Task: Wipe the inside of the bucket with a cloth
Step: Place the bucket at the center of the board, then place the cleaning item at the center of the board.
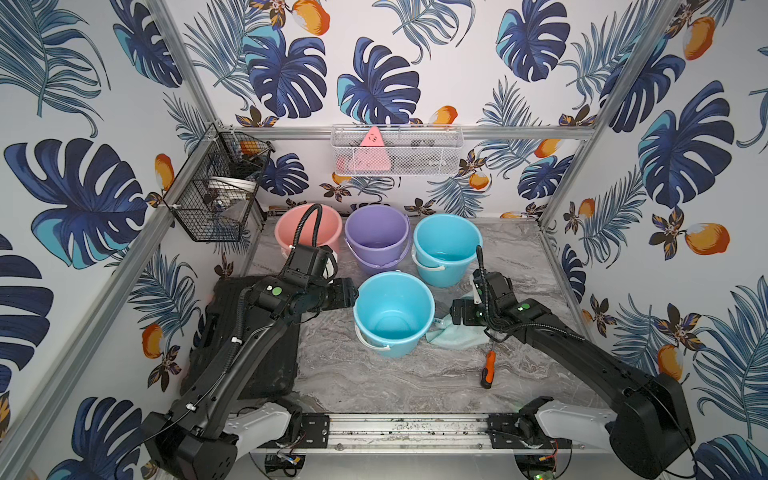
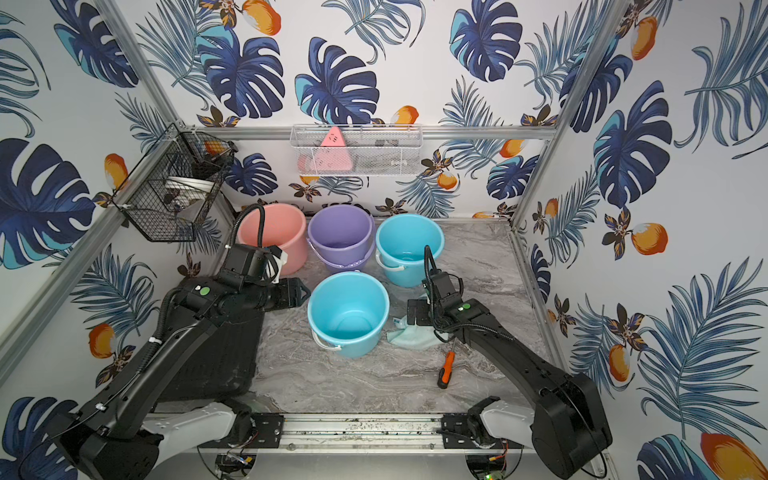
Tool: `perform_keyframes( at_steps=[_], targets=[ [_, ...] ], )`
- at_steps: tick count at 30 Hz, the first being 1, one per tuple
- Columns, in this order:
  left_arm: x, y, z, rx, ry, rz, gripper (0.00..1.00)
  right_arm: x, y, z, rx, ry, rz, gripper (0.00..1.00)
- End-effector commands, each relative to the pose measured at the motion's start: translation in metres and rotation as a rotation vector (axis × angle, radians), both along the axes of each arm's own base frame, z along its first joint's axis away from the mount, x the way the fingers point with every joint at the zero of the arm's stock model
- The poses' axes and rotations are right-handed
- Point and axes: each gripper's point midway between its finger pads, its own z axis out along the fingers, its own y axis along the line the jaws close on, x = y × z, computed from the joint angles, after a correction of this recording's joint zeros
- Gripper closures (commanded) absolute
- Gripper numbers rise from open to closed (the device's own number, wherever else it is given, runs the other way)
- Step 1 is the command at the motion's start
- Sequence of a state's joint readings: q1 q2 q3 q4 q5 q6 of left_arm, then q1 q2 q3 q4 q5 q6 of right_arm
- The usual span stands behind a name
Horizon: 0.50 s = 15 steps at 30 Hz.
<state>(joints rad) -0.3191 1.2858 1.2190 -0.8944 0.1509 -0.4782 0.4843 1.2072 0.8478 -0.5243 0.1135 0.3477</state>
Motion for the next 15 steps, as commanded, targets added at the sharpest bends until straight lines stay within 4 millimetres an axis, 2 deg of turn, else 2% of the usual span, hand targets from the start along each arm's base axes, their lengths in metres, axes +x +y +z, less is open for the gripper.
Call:
perform_keyframes(
  at_steps=[1, 10, 15],
  targets=[
    [0.005, 0.017, 0.009, 0.088, -0.062, 0.03, 0.24, -0.003, -0.011, 0.014, -0.043, -0.015, -0.015, 0.0],
    [0.009, 0.053, 0.023, 0.221, -0.171, 0.161, 0.13, -0.004, -0.017, 0.065, -0.01, -0.105, -0.014, 0.0],
    [0.009, 0.06, 0.031, 0.225, -0.221, 0.205, 0.12, -0.019, -0.005, 0.066, 0.079, -0.023, 0.008, 0.0]
  ],
)
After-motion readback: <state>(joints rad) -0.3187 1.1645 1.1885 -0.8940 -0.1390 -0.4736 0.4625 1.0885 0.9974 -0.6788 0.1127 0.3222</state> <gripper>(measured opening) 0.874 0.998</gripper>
